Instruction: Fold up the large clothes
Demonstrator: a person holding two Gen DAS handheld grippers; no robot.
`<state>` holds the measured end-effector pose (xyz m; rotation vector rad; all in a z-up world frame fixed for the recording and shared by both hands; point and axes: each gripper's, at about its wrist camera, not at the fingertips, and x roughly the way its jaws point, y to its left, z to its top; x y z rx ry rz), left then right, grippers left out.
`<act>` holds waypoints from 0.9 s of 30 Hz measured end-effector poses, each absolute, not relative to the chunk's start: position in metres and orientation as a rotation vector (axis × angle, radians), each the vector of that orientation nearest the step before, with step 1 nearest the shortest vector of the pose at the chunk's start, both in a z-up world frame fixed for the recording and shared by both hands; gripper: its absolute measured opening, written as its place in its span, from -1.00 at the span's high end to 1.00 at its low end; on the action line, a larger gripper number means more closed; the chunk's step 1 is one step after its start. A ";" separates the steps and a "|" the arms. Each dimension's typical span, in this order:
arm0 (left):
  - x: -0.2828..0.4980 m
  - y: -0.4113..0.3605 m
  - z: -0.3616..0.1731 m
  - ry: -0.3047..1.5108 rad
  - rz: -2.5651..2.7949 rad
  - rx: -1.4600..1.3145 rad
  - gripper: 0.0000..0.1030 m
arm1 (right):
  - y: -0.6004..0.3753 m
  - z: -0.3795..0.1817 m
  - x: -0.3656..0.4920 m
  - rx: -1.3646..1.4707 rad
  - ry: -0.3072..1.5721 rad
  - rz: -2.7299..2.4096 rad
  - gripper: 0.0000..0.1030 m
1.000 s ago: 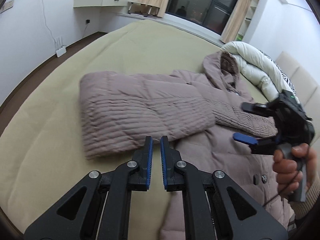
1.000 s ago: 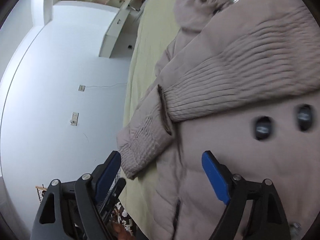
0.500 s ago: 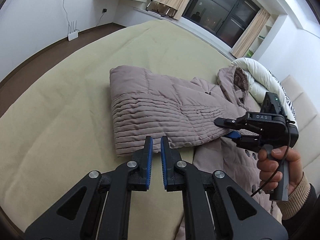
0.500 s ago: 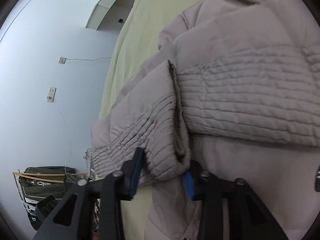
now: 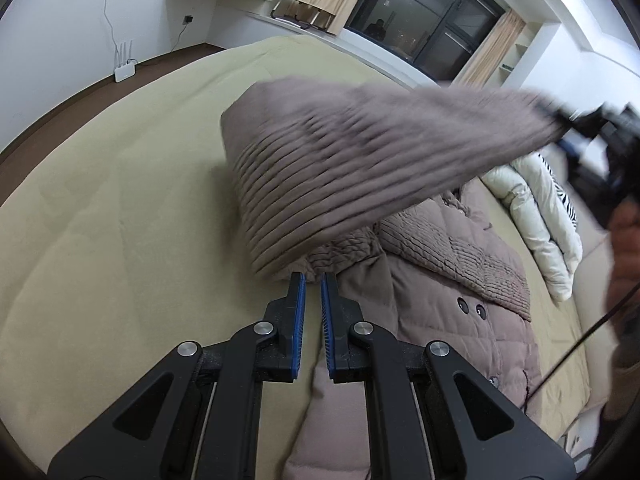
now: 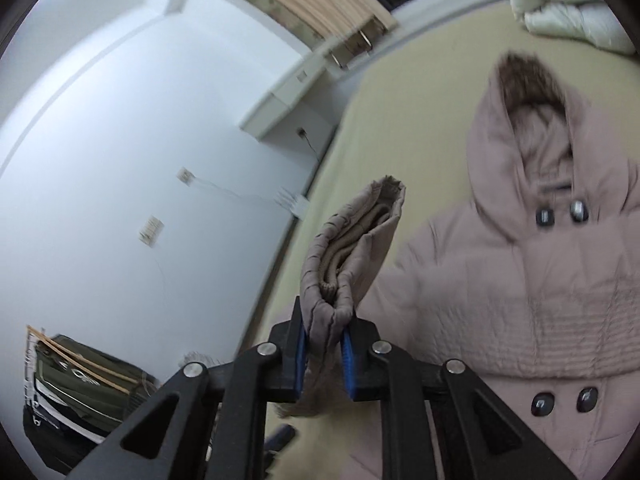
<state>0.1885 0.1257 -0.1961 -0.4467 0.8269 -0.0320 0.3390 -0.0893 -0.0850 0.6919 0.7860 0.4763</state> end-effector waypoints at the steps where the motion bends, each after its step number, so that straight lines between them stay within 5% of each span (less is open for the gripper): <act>1: 0.194 0.120 -0.197 0.828 -0.034 -0.444 0.85 | -0.099 -0.066 0.334 0.697 0.738 0.482 0.67; 8: 0.246 0.059 -0.198 0.824 -0.091 -0.449 0.85 | -0.174 0.035 0.297 0.666 0.479 0.472 0.67; 14: 0.295 0.017 -0.219 0.852 -0.018 -0.393 0.85 | -0.228 0.041 0.284 0.709 0.417 0.423 0.67; 20: 0.329 0.022 -0.246 0.882 0.057 -0.396 0.85 | -0.280 0.003 0.270 0.769 0.398 0.338 0.68; 27: 0.336 0.003 -0.269 0.928 0.058 -0.269 0.85 | -0.368 -0.132 0.246 1.007 0.474 0.093 0.68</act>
